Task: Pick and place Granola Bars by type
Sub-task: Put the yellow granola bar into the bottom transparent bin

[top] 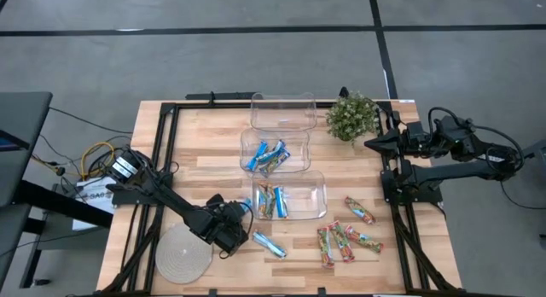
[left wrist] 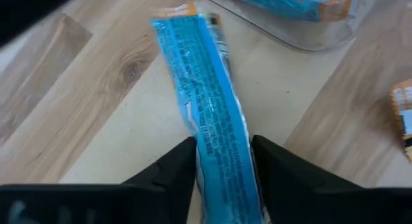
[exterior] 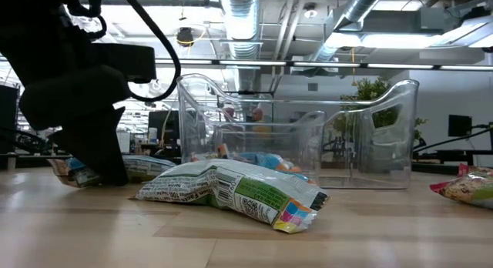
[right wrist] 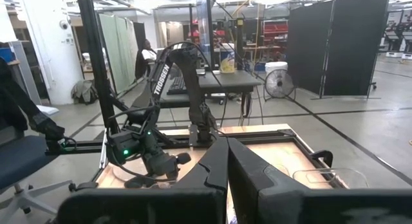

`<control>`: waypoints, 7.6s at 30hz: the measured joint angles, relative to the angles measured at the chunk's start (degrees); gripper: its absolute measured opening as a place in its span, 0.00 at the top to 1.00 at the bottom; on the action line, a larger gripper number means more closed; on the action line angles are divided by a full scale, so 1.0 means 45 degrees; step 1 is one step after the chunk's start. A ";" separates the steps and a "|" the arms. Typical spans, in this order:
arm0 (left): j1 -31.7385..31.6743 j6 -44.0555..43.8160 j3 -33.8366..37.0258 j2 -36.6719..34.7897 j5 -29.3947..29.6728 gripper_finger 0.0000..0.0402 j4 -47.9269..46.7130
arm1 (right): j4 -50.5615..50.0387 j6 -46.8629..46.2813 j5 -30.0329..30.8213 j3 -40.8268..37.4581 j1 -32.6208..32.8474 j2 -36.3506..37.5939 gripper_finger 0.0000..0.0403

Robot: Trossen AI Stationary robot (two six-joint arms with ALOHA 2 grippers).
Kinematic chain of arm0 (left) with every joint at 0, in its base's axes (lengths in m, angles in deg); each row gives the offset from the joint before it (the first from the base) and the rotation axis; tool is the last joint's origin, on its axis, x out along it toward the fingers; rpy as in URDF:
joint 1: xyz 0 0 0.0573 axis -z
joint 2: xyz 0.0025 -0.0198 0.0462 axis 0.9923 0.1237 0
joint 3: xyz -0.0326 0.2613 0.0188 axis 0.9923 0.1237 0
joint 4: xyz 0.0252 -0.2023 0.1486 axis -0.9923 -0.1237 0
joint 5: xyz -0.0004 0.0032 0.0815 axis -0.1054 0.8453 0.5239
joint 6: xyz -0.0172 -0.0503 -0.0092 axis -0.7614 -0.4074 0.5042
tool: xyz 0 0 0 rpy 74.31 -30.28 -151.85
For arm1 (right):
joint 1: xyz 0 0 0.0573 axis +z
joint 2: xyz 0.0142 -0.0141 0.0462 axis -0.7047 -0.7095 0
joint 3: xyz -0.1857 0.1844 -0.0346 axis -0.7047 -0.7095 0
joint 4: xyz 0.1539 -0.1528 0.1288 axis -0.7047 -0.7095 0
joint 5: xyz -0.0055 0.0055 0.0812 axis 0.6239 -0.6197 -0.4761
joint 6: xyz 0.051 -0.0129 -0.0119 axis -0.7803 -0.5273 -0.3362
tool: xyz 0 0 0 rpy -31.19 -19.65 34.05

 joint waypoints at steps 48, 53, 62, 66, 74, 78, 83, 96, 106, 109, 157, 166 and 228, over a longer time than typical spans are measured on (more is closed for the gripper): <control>0.1171 -0.7300 -0.4618 0.0039 0.2044 0.84 -0.8757 | 0.0000 -0.0001 0.0002 0.0000 -0.0001 0.0000 1.00; 0.0830 -0.7100 -0.6105 0.0038 0.2514 0.84 -1.0774 | 0.0000 0.0003 0.0001 0.0000 0.0000 0.0000 1.00; -0.0418 -0.5137 -0.8457 0.0019 0.3610 0.84 -1.1520 | 0.0000 0.0001 -0.0002 0.0000 -0.0002 0.0005 1.00; -0.0989 -0.4307 -0.9297 0.0019 0.3881 0.84 -1.1391 | 0.0000 -0.0001 -0.0002 0.0000 0.0003 0.0005 1.00; -0.2098 -0.2332 -1.0541 0.0019 0.4149 0.84 -1.0069 | 0.0000 -0.0001 -0.0002 0.0000 -0.0001 0.0005 1.00; -0.2611 -0.0931 -1.0778 0.0019 0.4140 0.84 -0.8482 | 0.0000 -0.0001 -0.0002 0.0000 0.0001 0.0005 1.00; -0.3208 0.0758 -1.0807 0.0019 0.3637 0.84 -0.6098 | 0.0000 0.0000 -0.0002 0.0000 0.0000 0.0005 1.00; -0.4182 0.2516 -1.0725 0.0019 0.1978 0.84 -0.1906 | 0.0000 -0.0001 -0.0002 0.0000 0.0003 0.0005 1.00; -0.4284 0.2424 -1.0443 0.0024 0.1737 0.84 -0.1344 | 0.0000 -0.0001 -0.0002 0.0000 -0.0002 0.0005 1.00; -0.4284 0.2395 -1.0443 0.0024 0.1740 0.84 -0.1331 | 0.0000 -0.0001 -0.0002 0.0000 0.0003 0.0005 1.00; -0.4284 -0.2533 -1.0443 0.2602 0.1834 0.84 0.1565 | 0.0000 0.0004 -0.0002 0.0000 0.0001 0.0005 1.00; -0.4211 -0.4365 -1.0477 0.3283 0.0521 0.84 0.0525 | 0.0000 -0.0001 0.0000 0.0000 0.0001 0.0003 1.00; -0.4308 -0.5752 -1.0452 0.4788 -0.2156 0.84 -0.0614 | -0.0001 0.0004 -0.0002 0.0000 -0.0002 0.0000 1.00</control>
